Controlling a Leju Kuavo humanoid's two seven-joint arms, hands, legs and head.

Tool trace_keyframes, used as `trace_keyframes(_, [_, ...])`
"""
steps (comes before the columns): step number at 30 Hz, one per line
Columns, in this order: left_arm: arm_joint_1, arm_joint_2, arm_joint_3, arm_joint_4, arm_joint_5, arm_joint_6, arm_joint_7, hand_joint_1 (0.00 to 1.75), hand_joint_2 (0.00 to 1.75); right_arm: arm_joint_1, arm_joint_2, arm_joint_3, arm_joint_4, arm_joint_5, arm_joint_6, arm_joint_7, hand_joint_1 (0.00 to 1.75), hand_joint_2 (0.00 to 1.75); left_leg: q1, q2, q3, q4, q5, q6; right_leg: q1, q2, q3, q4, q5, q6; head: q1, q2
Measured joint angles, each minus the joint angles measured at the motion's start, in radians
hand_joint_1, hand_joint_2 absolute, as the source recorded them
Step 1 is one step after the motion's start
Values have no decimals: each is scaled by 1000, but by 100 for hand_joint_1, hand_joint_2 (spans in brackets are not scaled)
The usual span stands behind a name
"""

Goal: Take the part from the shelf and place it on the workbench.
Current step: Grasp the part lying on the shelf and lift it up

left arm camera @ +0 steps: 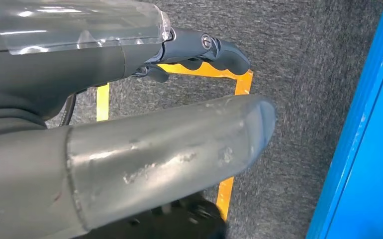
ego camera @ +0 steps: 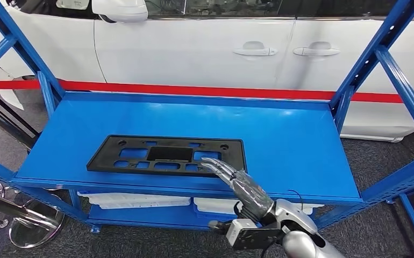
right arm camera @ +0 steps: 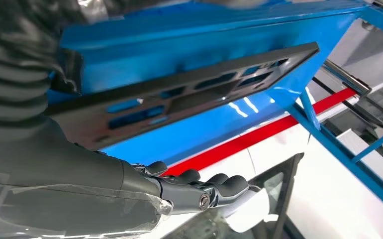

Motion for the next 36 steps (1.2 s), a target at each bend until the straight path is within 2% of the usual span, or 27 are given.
trace_keyframes(1, [-1, 0, 1, 0, -3, -1, 1, 0, 0, -22, 10, 20, 15, 16, -9, 10, 0, 175, -1, 0, 29, -53, 14, 4, 2, 0, -5, 5, 0, 4, 0, 0])
trace_keyframes(2, [-2, 0, 1, 0, -7, -2, 2, 0, 0, -43, 19, 39, 30, 35, -20, 20, 0, 175, -3, -1, 44, -85, 17, 10, 3, 0, -10, 10, 0, 9, 0, 0])
trace_keyframes(4, [-3, 0, 2, 0, -14, -2, 4, 0, 0, -80, 39, 75, 59, 88, -48, 42, 0, 175, -4, -2, 42, -96, 16, 22, 6, 0, -16, 15, 4, 17, 0, 0])
trace_keyframes(6, [-4, -1, 3, 0, -21, -3, 8, 0, 0, -112, 61, 108, 86, 166, -96, 67, 0, 175, 0, -1, 39, -102, 21, 36, 4, 2, -25, 34, -11, 26, 0, 0])
trace_keyframes(8, [-7, -2, 5, 0, -26, -2, 9, 0, 0, -135, 82, 140, 111, 270, -171, 98, 0, 175, 3, 0, 36, -107, 27, 50, 0, 4, -66, 120, -65, 36, 1, 0])
trace_keyframes(10, [-8, -2, 11, 0, -31, -2, 10, 0, 0, -145, 99, 168, 135, 372, -246, 126, 0, 175, 1, 0, 29, -106, 30, 57, -4, 4, -130, 255, -126, 44, 1, 0])
trace_keyframes(11, [-7, -2, 14, 0, -32, -2, 10, 0, 0, -146, 107, 181, 146, 411, -272, 137, 0, 175, 1, 0, 27, -105, 30, 58, -5, 4, -152, 302, -139, 46, 1, 0])
trace_keyframes(12, [-7, -2, 16, 0, -34, -1, 10, 0, 0, -146, 115, 193, 156, 436, -288, 145, 0, 175, 0, 0, 26, -104, 31, 58, -6, 4, -157, 313, -131, 46, 1, 0])
trace_keyframes(13, [-7, -2, 18, 0, -35, -1, 11, 0, 0, -147, 121, 202, 166, 458, -300, 153, 0, 175, 0, -1, 26, -103, 31, 58, -7, 4, -142, 284, -106, 44, 1, 0])
trace_keyframes(15, [-7, -4, 19, 0, -38, -1, 11, 0, 0, -155, 133, 215, 183, 503, -321, 176, 0, 175, -1, -3, 28, -102, 31, 56, -3, 4, -75, 149, -34, 32, 1, 0])
trace_keyframes(16, [-7, -6, 19, 0, -40, -1, 11, 0, 0, -161, 141, 220, 194, 535, -335, 191, 0, 175, -3, -3, 27, -101, 32, 54, 0, 4, -45, 84, -9, 24, 1, 0])
trace_keyframes(17, [-8, -8, 19, 0, -43, -1, 12, 0, 0, -169, 150, 225, 207, 569, -351, 207, 0, 175, -3, -3, 24, -100, 33, 49, 3, 4, -27, 43, 2, 17, 0, 0])
trace_keyframes(19, [-10, -9, 20, 0, -49, 0, 12, 0, 0, -178, 168, 232, 235, 632, -381, 235, 0, 175, -3, -1, 19, -101, 37, 37, 8, 4, -21, 19, 3, 10, 0, 0])
trace_keyframes(20, [-11, -9, 20, 0, -52, 0, 13, 0, 0, -180, 177, 234, 249, 662, -395, 248, 0, 175, -3, 0, 18, -102, 38, 30, 5, 4, -20, 14, 7, 7, 0, 0])
trace_keyframes(22, [-11, -9, 21, 0, -57, 1, 13, 0, 0, -186, 199, 239, 280, 715, -417, 270, 0, 175, -3, -1, 8, -80, 19, 20, -2, 2, -15, -5, 19, -1, 0, 0])
trace_keyframes(23, [-11, -9, 20, 0, -60, 1, 14, 0, 0, -190, 212, 243, 297, 731, -423, 276, 0, 175, -3, -2, -9, -42, -7, 15, -5, 1, -13, -12, 24, -5, 0, 0])
trace_keyframes(25, [-12, -9, 20, 0, -65, 1, 14, 0, 0, -196, 237, 251, 333, 751, -427, 285, 0, 175, 1, -3, -69, 87, -73, 8, -4, 0, -17, -12, 27, -8, 0, 0])
trace_keyframes(26, [-11, -9, 21, 0, -68, 1, 15, 0, 0, -197, 248, 255, 350, 757, -428, 287, 0, 175, 2, -3, -97, 145, -95, 4, -4, -1, -21, -8, 26, -8, 0, 0])
trace_keyframes(27, [-11, -8, 21, 0, -69, 1, 15, 0, 0, -198, 257, 258, 366, 763, -428, 290, 0, 175, 3, -3, -112, 177, -99, 0, -3, -1, -24, -3, 26, -8, 0, 0])
trace_keyframes(28, [-11, -8, 20, 0, -72, 1, 16, 0, 0, -199, 265, 261, 381, 770, -429, 293, 0, 175, 5, -3, -109, 171, -85, -3, -3, -1, -27, 1, 25, -7, 0, 0])
trace_keyframes(29, [-11, -7, 20, 0, -74, 0, 17, 0, 0, -200, 273, 263, 394, 776, -429, 296, 0, 175, 8, -2, -86, 128, -55, -5, -4, -1, -29, 7, 23, -5, 0, 0])
trace_keyframes(30, [-11, -7, 21, 0, -76, 0, 17, 0, 0, -202, 280, 264, 405, 781, -430, 299, 0, 175, 11, -2, -50, 60, -22, -7, -4, 0, -30, 12, 20, -1, 0, 0])
trace_keyframes(32, [-15, -7, 21, 0, -81, -2, 18, 0, 0, -211, 296, 266, 427, 789, -432, 307, 0, 175, 13, -4, 10, -55, 16, -4, 0, 2, -32, 22, 14, 9, 0, 0])
trace_keyframes(33, [-16, -7, 20, 0, -83, -3, 19, 0, 0, -218, 306, 267, 441, 791, -432, 310, 0, 175, 13, -5, 23, -81, 20, 1, 4, 3, -34, 25, 14, 14, 1, 0])
trace_keyframes(36, [-17, -7, 20, 0, -91, -5, 22, 0, 0, -236, 336, 268, 487, 785, -431, 319, 0, 175, 10, -8, 22, -87, 24, 23, 4, 4, -38, 27, 16, 24, 1, 0])
